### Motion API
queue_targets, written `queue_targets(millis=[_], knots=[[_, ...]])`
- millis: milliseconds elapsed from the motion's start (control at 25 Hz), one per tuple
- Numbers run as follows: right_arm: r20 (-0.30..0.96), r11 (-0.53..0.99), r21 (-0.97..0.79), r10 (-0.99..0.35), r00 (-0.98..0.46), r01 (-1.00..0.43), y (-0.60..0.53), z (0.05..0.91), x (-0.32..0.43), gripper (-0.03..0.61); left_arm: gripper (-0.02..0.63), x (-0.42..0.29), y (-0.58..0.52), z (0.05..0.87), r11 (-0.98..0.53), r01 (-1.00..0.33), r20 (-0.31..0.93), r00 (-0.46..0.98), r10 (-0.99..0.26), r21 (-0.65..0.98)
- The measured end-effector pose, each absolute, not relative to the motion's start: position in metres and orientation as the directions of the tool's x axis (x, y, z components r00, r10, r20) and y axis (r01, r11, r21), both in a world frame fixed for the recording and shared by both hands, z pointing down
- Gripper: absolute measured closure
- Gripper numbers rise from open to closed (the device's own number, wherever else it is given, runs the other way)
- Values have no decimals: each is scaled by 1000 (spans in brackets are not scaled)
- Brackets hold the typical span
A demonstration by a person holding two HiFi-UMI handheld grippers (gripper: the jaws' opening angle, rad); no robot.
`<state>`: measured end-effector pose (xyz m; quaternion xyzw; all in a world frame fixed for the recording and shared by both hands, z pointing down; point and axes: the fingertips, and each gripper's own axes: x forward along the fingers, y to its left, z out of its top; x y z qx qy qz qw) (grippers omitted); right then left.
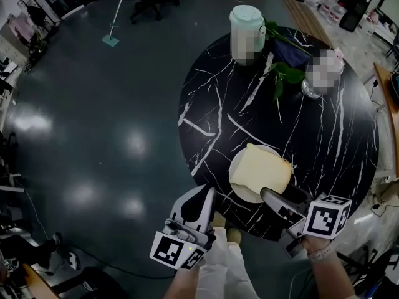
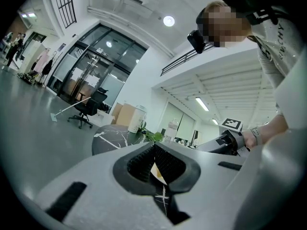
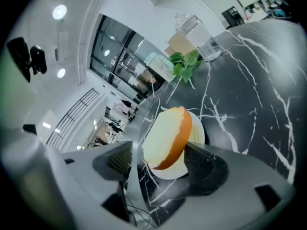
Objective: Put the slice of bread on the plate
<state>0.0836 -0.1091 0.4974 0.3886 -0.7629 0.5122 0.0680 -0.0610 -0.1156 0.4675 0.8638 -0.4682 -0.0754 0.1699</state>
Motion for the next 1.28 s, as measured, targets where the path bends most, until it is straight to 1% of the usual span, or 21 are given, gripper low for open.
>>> queue_targets(millis=[240, 480, 640, 840, 920, 1040, 1120, 1280], knots=[[578, 320, -660, -362, -732, -680, -86, 507, 74, 272, 607, -63, -110, 470, -496, -779, 34, 548, -836, 384], [692, 511, -527, -204, -692, -678, -69, 516, 72, 272, 607, -66, -108, 471, -493, -773, 22, 546, -838, 400], [776, 617, -440, -104, -622, -652, -59, 515, 75, 272, 607, -67, -109, 468, -497, -769, 14, 548, -837, 402], [897, 754, -256, -48, -439, -605, -52, 514, 83, 272, 607, -70, -109, 465, -496, -765, 1, 544, -839, 412], [920, 785, -220, -31, -391, -579, -47, 514, 85, 272, 607, -71, -109, 465, -496, -764, -2, 544, -839, 414], [933, 811, -213, 3, -360, -546, -37, 518, 88, 272, 607, -72, -108, 465, -499, -765, -1, 546, -838, 408], [928, 806, -231, 15, -373, -544, -30, 519, 89, 272, 607, -73, -108, 465, -498, -765, -1, 546, -838, 408], [896, 780, -302, 36, -443, -549, -14, 516, 85, 272, 607, -72, -105, 462, -503, -761, -2, 551, -835, 409]])
